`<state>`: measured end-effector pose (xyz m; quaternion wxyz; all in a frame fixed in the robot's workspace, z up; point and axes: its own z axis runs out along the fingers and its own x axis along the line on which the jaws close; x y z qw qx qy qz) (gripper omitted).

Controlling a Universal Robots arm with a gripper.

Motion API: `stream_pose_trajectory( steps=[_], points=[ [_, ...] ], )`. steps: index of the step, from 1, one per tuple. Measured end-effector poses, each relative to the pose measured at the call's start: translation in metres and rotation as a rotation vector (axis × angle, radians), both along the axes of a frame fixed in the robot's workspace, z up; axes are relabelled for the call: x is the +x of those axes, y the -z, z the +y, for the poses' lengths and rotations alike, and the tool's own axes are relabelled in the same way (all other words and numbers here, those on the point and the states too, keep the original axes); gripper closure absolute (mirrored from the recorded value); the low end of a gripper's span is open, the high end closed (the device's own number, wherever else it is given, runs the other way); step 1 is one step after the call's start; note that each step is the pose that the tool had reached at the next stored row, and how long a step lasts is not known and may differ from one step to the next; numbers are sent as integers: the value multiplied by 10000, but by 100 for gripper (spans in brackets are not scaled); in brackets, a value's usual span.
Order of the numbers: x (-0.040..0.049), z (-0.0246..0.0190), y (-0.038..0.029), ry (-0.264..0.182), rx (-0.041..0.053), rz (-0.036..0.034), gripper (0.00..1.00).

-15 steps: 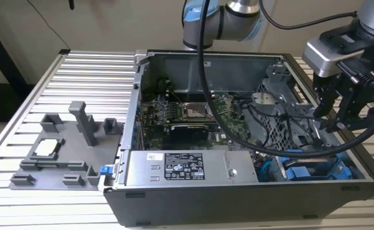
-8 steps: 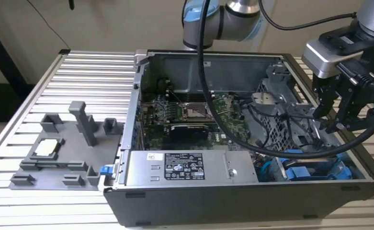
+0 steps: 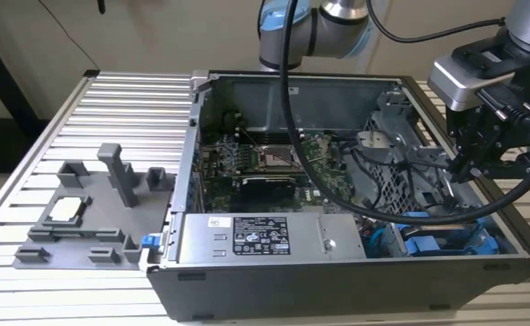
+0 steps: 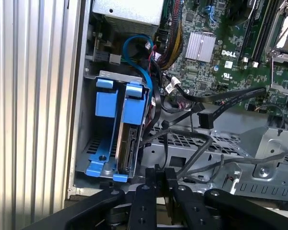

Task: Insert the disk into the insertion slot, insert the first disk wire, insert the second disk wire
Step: 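Insert the first disk wire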

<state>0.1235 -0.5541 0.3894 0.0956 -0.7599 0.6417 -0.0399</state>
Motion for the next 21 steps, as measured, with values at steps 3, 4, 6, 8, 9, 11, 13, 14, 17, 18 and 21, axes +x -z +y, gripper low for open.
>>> stream_pose_trajectory(
  steps=[3, 4, 6, 8, 9, 11, 13, 14, 17, 18, 21],
  points=[
    [0, 0, 0, 0, 0, 0, 81],
    [0, 0, 0, 0, 0, 0, 81],
    [0, 0, 0, 0, -1, 0, 81],
    [0, 0, 0, 0, 0, 0, 81],
    [0, 0, 0, 1, -1, 0, 81],
    [2, 0, 3, 2, -2, 1, 81],
    [11, 0, 9, 2, 0, 16, 81],
    [17, 0, 14, 2, -13, 35, 81],
    [53, -1, 26, 2, -50, 173, 81],
    [68, 0, 28, 2, -53, 231, 81],
    [120, 0, 33, 1, -52, 439, 81]
  ],
)
